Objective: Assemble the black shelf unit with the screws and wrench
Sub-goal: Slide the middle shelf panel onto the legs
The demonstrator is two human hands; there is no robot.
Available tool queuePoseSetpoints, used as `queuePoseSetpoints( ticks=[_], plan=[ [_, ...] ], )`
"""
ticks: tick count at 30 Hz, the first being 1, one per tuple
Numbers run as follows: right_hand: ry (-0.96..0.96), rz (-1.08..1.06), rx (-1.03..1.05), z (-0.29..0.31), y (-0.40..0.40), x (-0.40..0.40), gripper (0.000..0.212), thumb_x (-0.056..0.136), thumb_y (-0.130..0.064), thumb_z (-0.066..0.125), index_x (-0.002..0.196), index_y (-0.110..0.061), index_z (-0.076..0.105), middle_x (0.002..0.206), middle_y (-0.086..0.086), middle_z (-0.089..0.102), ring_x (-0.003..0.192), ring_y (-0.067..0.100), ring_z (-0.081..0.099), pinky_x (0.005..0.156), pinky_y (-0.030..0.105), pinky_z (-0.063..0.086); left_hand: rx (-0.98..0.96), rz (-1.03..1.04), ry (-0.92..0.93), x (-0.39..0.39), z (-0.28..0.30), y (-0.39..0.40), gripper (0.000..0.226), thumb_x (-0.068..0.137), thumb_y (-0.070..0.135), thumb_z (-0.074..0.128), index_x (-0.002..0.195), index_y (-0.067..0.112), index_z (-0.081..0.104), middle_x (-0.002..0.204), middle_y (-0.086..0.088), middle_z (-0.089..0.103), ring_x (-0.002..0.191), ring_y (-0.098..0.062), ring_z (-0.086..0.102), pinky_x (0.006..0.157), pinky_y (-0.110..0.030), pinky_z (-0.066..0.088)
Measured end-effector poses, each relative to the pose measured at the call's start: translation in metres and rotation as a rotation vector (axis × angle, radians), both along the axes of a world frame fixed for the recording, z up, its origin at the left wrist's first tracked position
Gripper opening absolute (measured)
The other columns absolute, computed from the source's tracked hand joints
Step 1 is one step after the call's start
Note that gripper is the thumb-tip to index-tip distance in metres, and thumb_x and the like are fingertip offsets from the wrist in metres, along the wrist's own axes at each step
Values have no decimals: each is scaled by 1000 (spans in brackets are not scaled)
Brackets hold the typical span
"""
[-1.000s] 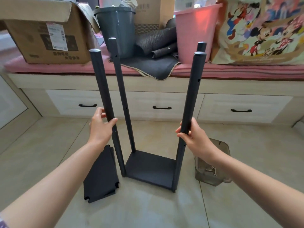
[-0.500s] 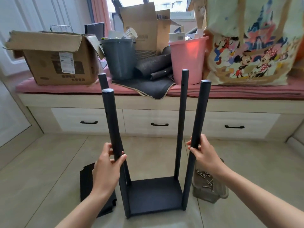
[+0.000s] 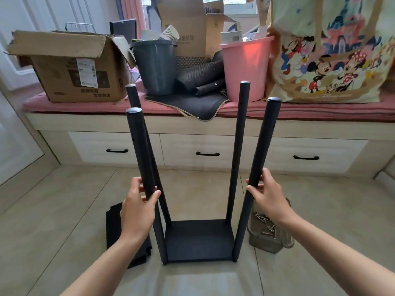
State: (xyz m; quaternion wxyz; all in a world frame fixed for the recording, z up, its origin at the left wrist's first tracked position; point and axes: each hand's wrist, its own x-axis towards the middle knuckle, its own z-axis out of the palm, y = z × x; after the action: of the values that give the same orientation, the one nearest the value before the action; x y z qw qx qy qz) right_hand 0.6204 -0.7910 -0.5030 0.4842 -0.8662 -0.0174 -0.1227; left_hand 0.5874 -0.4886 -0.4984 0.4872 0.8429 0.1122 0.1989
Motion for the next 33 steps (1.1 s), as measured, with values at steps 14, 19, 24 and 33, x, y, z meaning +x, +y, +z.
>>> queuePoseSetpoints(
  ticks=[14,19,24,33],
  plan=[
    [303,-51,-108,-18,2,-3,25,96,-28,62,112,-10,58,97,1,64,94,18,63,75,26,50,-62,-63,-9,-3,-18,13,24,91,17,72,111,22,60,101,12,68,96,-3,65,76,-15,48],
    [683,-82,-120,-39,8,-21,43,98,-39,55,103,3,67,66,11,60,61,22,61,64,32,54,-106,-115,84,-14,-32,33,15,94,21,69,108,27,66,101,14,71,97,0,66,76,-15,48],
    [721,112,-170,-72,47,-24,40,97,-34,57,111,4,63,77,10,56,70,19,51,60,30,42,-54,-82,199,-27,-64,59,6,94,20,68,99,23,68,93,10,71,88,-5,66,73,-21,51],
    [799,425,-244,-138,155,-16,15,90,-32,55,91,-20,63,83,-7,63,74,11,58,69,26,47,-82,100,480,-42,-160,128,7,93,12,64,96,18,65,90,-1,69,90,-25,65,86,-40,54]
  ],
)
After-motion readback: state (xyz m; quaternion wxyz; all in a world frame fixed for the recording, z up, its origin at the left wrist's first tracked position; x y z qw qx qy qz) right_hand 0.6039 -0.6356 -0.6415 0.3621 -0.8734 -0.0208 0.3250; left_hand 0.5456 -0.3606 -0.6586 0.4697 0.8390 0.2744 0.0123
